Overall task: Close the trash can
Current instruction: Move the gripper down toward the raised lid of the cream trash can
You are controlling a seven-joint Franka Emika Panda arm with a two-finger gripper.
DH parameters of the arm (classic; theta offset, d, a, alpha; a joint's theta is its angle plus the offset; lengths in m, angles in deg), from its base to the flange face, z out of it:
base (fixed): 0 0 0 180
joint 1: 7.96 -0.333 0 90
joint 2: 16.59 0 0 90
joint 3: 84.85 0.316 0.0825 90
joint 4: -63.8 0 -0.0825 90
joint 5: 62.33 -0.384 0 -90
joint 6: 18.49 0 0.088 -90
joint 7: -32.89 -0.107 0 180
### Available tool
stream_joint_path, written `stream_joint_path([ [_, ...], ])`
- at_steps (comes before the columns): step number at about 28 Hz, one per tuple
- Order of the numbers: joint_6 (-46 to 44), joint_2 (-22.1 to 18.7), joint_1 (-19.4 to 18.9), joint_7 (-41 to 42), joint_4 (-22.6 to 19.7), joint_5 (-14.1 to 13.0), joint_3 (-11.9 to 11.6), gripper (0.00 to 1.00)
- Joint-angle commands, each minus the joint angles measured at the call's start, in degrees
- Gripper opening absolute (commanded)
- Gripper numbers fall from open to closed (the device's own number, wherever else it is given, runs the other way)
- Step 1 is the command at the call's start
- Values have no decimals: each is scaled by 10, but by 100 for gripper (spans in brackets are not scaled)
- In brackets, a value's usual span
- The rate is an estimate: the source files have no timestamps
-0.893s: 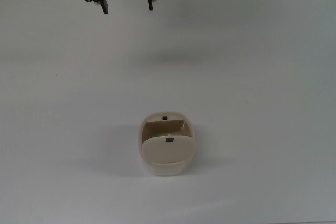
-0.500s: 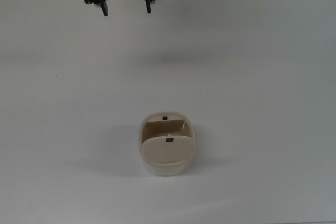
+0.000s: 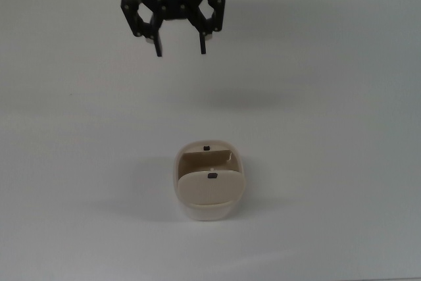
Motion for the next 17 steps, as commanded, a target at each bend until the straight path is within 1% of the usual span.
stream_joint_path([
  [1,80,19,-16,-21,-6,-16,-2,0],
  [2,118,31,-18,-21,-6,-27,-2,0],
  [4,162,44,-19,-21,-6,-42,-2,0],
  [7,221,60,-22,-28,-7,-58,-2,0],
  [8,256,73,-28,-42,-10,-59,-2,0],
  [13,350,104,-35,-72,-10,-58,-3,0],
  [14,386,117,-42,-80,-11,-57,-3,0],
  [17,427,132,-49,-88,-11,-53,-3,0],
])
